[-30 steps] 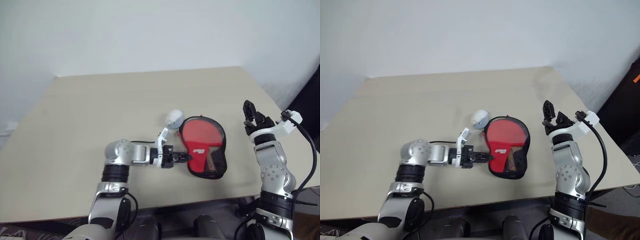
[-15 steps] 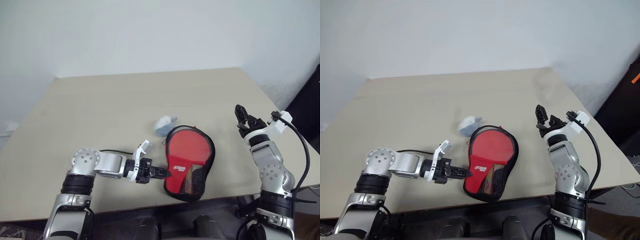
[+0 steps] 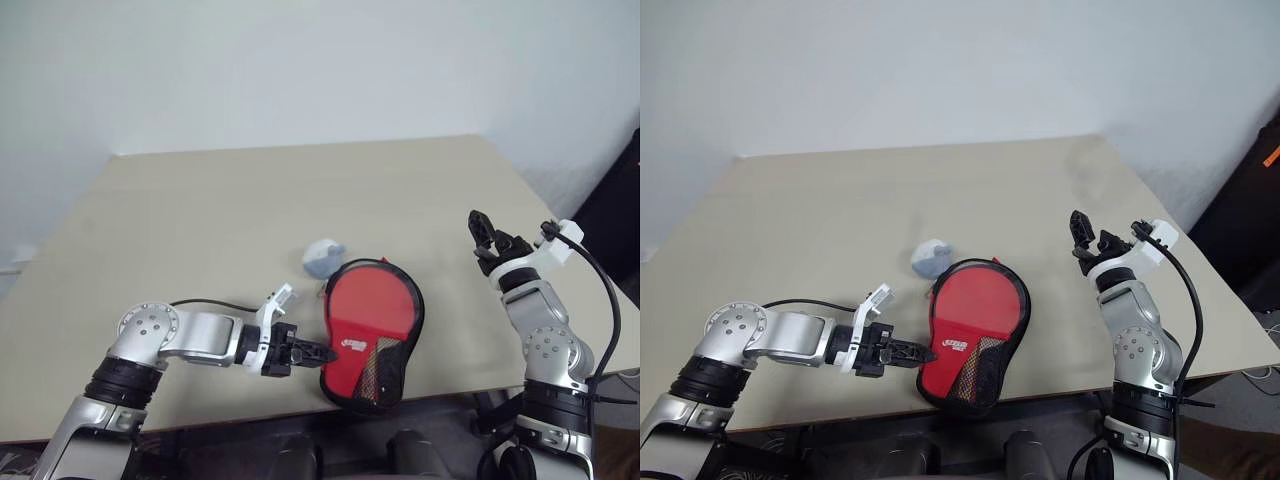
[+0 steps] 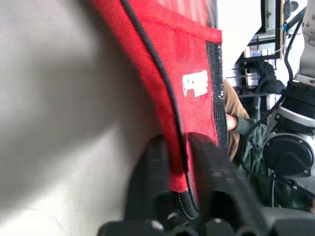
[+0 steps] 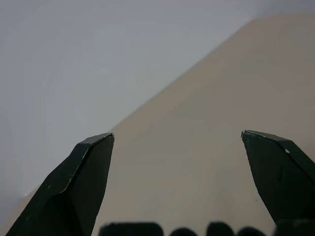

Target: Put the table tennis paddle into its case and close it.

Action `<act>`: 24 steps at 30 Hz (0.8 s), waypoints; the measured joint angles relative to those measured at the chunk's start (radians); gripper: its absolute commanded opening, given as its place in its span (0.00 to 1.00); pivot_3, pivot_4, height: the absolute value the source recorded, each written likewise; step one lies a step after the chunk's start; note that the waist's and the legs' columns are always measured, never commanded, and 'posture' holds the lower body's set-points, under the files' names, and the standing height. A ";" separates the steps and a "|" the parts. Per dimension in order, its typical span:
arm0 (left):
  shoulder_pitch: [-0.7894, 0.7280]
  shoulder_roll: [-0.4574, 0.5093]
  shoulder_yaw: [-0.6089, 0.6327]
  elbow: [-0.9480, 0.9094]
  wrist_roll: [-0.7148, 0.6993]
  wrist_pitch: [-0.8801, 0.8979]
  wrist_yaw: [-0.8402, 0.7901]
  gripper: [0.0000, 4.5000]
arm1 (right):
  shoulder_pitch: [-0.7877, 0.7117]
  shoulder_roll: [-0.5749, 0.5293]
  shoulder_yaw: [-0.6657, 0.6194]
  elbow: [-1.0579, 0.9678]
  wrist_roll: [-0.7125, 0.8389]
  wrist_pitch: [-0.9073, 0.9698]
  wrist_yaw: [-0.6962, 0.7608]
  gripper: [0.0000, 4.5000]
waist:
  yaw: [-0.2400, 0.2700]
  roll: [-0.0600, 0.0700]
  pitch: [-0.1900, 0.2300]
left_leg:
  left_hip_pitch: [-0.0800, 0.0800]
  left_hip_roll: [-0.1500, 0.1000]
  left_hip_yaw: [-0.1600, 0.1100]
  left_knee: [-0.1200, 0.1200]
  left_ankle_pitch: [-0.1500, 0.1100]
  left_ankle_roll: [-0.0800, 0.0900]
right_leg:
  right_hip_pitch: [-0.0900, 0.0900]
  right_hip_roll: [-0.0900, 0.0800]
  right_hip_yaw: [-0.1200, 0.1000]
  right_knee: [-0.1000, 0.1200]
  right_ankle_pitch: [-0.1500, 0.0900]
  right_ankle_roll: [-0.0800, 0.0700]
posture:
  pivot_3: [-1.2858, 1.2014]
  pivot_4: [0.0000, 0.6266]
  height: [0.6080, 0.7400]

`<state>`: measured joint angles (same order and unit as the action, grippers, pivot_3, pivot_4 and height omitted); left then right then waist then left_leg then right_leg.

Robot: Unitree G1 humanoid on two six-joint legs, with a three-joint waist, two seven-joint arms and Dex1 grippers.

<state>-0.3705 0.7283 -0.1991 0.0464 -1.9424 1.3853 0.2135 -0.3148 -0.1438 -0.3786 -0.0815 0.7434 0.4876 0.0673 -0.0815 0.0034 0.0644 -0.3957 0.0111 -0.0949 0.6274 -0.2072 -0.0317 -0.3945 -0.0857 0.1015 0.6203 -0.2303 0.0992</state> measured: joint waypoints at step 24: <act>-0.124 -0.118 -0.231 -0.244 1.103 -0.509 -0.767 0.99 | -0.247 -0.154 0.183 0.275 -0.104 0.117 0.222 1.00 | -0.002 0.000 0.000 | -0.001 0.000 0.003 -0.003 0.004 0.001 | 0.002 0.001 0.002 -0.011 0.003 -0.002 | 0.52 0.00 1.00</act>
<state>-0.4942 0.6103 -0.4301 -0.1975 -0.8393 0.8763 -0.5539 -0.5619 -0.2975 -0.1952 0.1936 0.6399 0.6044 0.2890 -0.0832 0.0031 0.0642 -0.3969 0.0112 -0.0920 0.6240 -0.2035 -0.0306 -0.3921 -0.0849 0.1032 0.6088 -0.2269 0.0969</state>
